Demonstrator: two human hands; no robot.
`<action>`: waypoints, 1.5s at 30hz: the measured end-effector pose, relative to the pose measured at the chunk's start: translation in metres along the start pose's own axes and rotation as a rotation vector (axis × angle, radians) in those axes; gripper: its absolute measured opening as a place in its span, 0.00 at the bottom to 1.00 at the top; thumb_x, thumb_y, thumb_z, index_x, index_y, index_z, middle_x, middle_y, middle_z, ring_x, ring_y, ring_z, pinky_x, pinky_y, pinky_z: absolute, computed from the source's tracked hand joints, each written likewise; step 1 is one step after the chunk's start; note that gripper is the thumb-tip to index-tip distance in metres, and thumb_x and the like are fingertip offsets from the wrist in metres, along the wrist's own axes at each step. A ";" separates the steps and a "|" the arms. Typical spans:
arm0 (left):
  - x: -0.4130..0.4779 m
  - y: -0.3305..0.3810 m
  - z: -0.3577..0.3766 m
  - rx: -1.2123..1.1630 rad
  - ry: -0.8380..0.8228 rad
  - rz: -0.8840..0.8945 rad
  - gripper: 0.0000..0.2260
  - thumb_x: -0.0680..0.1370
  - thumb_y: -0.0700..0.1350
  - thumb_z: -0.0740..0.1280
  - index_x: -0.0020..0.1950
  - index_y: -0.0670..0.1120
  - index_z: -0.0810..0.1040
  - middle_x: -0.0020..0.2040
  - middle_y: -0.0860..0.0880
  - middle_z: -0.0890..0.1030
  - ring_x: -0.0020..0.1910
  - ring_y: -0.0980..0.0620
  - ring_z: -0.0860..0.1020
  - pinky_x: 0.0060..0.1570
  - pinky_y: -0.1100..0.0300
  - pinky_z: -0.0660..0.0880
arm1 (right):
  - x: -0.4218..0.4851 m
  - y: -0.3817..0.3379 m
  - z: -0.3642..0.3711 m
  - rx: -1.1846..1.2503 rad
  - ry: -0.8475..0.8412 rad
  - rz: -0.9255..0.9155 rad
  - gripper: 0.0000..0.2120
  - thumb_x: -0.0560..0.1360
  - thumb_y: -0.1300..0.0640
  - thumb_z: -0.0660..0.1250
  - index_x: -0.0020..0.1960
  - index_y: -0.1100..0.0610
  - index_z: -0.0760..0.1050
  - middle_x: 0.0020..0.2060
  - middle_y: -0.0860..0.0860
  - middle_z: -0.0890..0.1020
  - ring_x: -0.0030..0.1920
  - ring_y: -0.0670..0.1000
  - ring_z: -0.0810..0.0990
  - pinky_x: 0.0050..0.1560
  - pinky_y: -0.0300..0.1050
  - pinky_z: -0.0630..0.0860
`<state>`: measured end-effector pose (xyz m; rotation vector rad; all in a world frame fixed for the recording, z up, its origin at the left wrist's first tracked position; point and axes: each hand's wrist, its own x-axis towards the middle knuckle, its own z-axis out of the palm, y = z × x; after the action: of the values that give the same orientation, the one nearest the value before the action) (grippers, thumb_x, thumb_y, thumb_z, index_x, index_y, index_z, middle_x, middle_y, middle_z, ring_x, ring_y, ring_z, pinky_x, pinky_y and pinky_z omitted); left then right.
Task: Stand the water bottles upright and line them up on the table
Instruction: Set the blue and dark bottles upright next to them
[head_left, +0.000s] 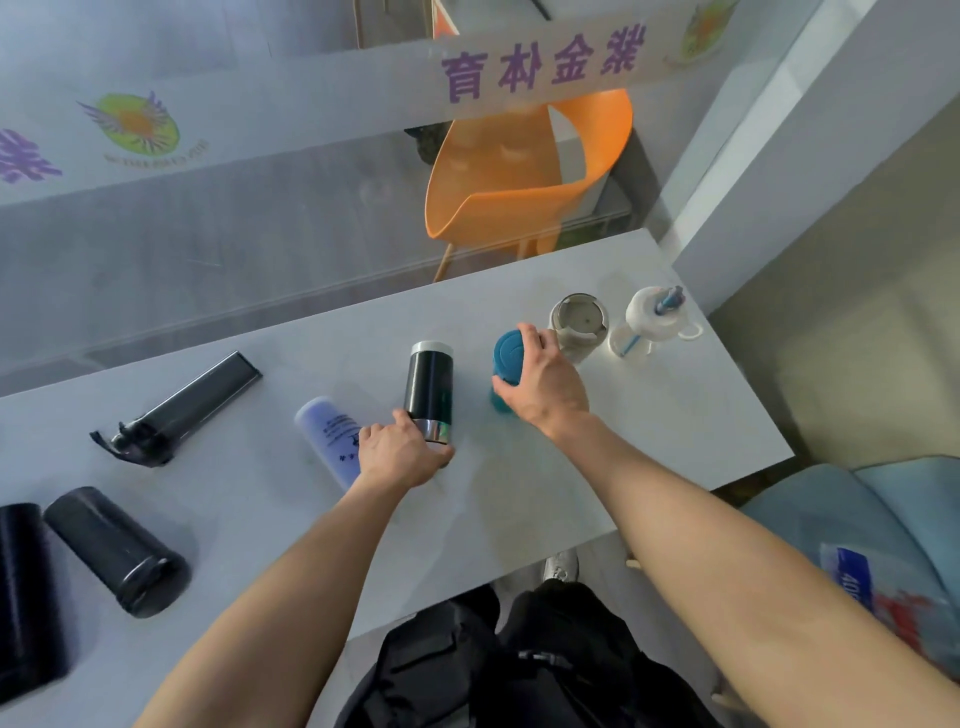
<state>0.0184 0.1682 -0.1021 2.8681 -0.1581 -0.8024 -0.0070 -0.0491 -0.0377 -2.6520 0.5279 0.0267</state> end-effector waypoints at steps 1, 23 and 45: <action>0.000 0.001 -0.001 -0.002 0.002 -0.001 0.32 0.72 0.68 0.69 0.63 0.45 0.69 0.55 0.42 0.82 0.60 0.37 0.78 0.62 0.47 0.72 | 0.002 0.000 -0.002 -0.013 -0.020 0.004 0.41 0.73 0.43 0.78 0.78 0.55 0.63 0.65 0.57 0.73 0.56 0.63 0.83 0.55 0.56 0.82; -0.023 0.044 -0.109 -0.042 0.342 0.176 0.30 0.69 0.55 0.82 0.63 0.49 0.71 0.53 0.48 0.79 0.49 0.44 0.80 0.45 0.49 0.83 | -0.061 0.067 -0.028 -0.318 -0.540 -0.106 0.29 0.80 0.43 0.69 0.75 0.56 0.72 0.70 0.57 0.76 0.68 0.61 0.78 0.65 0.55 0.76; -0.094 -0.022 -0.111 0.076 0.201 0.023 0.35 0.74 0.50 0.80 0.80 0.53 0.71 0.73 0.48 0.77 0.67 0.41 0.79 0.62 0.46 0.78 | -0.091 0.015 0.020 -0.307 -0.641 -0.452 0.26 0.81 0.44 0.68 0.74 0.56 0.73 0.69 0.57 0.79 0.66 0.61 0.80 0.66 0.58 0.79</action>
<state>-0.0017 0.2171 0.0354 2.9895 -0.1999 -0.5106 -0.0958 -0.0204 -0.0526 -2.7660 -0.3071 0.8414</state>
